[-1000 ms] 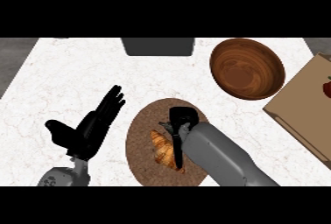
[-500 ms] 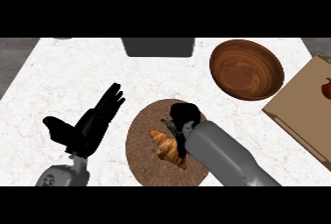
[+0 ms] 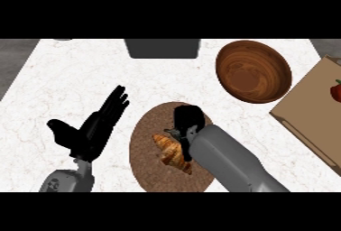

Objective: Pick the eggplant from the placemat and place it in the bowl

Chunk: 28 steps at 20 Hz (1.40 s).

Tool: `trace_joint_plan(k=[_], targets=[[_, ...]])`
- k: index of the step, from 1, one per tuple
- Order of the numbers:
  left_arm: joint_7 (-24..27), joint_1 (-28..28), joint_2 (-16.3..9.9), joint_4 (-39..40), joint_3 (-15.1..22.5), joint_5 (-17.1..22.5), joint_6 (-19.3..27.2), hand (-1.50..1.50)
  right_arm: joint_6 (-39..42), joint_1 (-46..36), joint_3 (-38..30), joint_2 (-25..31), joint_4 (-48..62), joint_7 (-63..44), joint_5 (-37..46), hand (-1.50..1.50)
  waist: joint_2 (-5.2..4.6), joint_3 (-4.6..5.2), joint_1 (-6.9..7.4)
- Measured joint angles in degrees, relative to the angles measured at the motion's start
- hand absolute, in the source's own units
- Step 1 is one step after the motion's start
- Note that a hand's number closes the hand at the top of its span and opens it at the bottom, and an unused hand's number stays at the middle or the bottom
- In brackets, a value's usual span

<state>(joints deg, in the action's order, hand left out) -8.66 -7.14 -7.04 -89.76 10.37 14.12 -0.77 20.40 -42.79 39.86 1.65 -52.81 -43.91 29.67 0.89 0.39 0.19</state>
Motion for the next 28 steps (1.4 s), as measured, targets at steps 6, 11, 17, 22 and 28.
trace_joint_plan(k=[6,11,17,22,28], targets=[[0.2,0.7,0.0,0.0,-0.6,-0.6,-0.2,0.00,-6.7,5.8,3.3,4.8,-9.5,2.7,8.3,1.50,-0.28,-0.24,-0.56],[0.8,0.6,-0.2,1.0,-1.6,-0.2,-1.0,0.00,-11.8,11.4,5.8,9.8,-22.3,-0.9,15.3,1.50,-0.40,-0.34,-1.19],[1.3,0.5,0.8,1.7,-1.7,-0.8,-0.6,0.00,-10.2,14.3,3.7,13.5,-41.9,-7.3,18.1,1.50,-0.40,-0.35,-1.45],[1.7,1.4,0.5,1.3,-1.7,-0.8,-1.3,0.00,-6.1,13.0,0.4,15.4,-56.7,-12.1,20.9,1.50,-0.39,-0.35,-1.21],[1.4,0.3,0.6,1.8,-2.4,-0.8,-1.9,0.00,0.6,10.7,-6.1,15.5,-67.7,-13.5,21.3,1.50,-0.58,-0.34,-0.76]])
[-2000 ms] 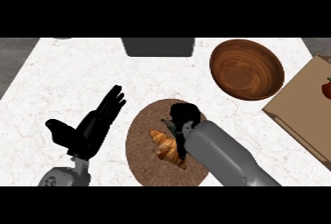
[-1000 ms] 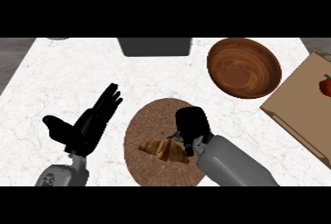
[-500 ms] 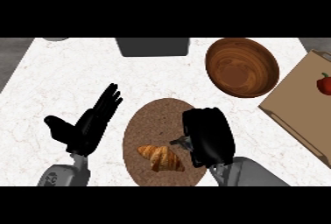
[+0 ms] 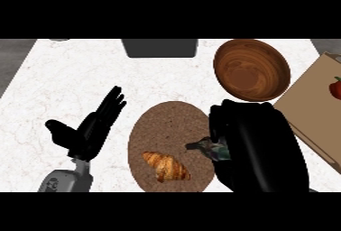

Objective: Pick the eggplant from the placemat and place it in the bowl

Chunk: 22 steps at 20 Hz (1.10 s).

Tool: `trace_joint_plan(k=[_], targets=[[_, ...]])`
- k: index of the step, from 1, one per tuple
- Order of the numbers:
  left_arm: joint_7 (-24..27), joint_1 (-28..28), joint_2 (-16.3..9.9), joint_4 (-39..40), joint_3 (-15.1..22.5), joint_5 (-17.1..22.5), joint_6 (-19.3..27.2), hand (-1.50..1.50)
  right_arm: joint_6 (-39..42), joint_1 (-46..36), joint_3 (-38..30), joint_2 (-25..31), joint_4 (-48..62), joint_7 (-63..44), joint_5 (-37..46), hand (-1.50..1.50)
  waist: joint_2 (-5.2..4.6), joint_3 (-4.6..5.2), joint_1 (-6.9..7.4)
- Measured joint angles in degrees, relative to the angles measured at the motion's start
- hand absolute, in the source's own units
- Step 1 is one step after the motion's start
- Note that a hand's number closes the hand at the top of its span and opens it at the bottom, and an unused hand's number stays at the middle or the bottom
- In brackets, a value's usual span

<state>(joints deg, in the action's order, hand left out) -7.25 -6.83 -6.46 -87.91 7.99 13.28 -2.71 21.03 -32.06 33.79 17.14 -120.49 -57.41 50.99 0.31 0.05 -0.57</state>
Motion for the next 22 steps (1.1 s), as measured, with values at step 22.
trace_joint_plan(k=[22], targets=[[-2.3,-0.2,1.2,-1.9,-0.5,-0.9,-1.5,0.00,-13.4,-10.8,-27.7,0.9,37.1,27.2,1.8,1.50,-0.54,-0.05,1.38]])
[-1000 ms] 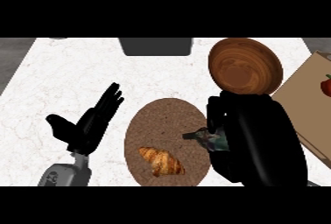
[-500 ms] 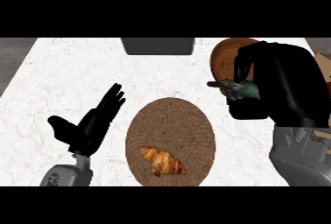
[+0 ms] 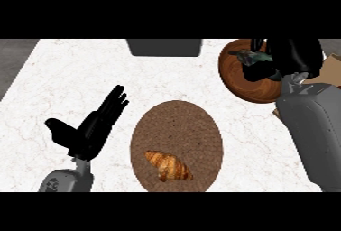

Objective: Pick the eggplant from the placemat and place it in the bowl

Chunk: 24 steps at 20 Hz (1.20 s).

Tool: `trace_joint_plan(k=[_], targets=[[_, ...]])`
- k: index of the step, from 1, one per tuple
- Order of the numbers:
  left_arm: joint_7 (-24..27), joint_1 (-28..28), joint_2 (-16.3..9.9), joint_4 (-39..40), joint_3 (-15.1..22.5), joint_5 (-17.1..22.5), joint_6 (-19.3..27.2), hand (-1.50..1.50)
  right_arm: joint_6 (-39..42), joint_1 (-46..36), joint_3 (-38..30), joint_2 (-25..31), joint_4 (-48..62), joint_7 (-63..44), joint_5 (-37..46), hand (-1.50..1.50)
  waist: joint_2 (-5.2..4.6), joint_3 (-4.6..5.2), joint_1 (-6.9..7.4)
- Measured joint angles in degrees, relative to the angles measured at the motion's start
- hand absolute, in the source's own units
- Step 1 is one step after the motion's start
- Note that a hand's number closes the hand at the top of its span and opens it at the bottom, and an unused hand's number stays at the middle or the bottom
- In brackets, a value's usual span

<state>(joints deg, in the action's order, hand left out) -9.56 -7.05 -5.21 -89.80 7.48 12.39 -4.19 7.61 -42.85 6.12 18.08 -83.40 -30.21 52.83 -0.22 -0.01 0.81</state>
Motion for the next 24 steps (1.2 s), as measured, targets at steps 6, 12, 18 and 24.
trace_joint_plan(k=[6,12,18,24], targets=[[0.1,-1.4,1.1,1.0,0.6,-1.1,0.3,0.00,-9.0,-7.0,-2.8,1.3,21.0,9.1,3.9,1.50,-0.34,0.00,0.77],[0.0,-1.3,1.5,0.2,1.3,-1.5,0.1,0.00,-12.3,-11.2,-5.5,2.5,39.5,12.3,5.9,-1.50,-0.69,-0.02,1.80],[0.2,-1.5,1.5,0.5,1.1,-1.1,-0.7,0.00,-16.7,-15.7,-11.6,2.4,53.6,16.7,2.8,-1.50,-1.05,-0.08,2.47],[0.8,-0.7,2.1,0.8,1.6,-1.7,-0.5,0.00,-22.6,-16.4,-20.5,1.2,56.4,26.5,-6.3,-1.50,-1.06,-0.19,2.12]])
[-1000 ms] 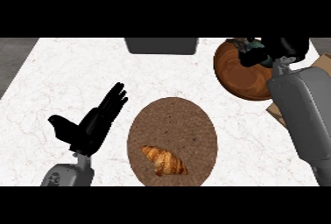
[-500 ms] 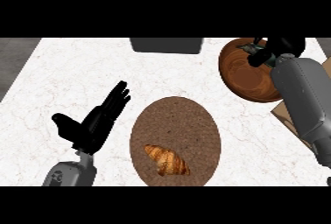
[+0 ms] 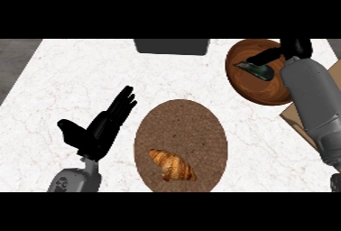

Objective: Pick the eggplant from the placemat and place it in the bowl

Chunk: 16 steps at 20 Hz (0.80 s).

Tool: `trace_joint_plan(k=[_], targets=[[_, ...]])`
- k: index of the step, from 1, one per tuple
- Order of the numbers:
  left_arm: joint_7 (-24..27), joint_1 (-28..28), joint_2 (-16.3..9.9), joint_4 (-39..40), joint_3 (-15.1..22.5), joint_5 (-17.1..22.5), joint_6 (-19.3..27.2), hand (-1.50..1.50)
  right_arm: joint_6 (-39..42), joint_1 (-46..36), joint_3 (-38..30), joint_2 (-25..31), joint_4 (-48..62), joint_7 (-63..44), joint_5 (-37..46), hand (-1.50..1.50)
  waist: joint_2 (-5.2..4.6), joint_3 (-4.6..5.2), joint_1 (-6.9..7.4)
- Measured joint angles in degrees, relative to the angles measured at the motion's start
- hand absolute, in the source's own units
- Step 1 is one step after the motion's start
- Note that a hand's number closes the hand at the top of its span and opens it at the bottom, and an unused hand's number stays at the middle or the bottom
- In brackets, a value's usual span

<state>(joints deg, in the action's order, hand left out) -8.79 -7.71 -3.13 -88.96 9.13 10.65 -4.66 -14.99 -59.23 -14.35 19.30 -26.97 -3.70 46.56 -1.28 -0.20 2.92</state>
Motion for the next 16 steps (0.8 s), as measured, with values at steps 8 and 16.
trace_joint_plan(k=[8,16], targets=[[-0.5,1.1,-0.9,-0.6,-2.1,0.8,0.5,0.00,-0.8,4.3,-11.9,-3.6,-10.1,18.3,-17.5,-1.50,1.30,0.03,-2.83],[-0.8,3.4,-1.7,-1.8,-3.6,0.8,1.3,0.00,11.2,18.7,-14.0,-7.3,-31.1,24.8,-29.6,-1.50,2.63,0.22,-6.25]])
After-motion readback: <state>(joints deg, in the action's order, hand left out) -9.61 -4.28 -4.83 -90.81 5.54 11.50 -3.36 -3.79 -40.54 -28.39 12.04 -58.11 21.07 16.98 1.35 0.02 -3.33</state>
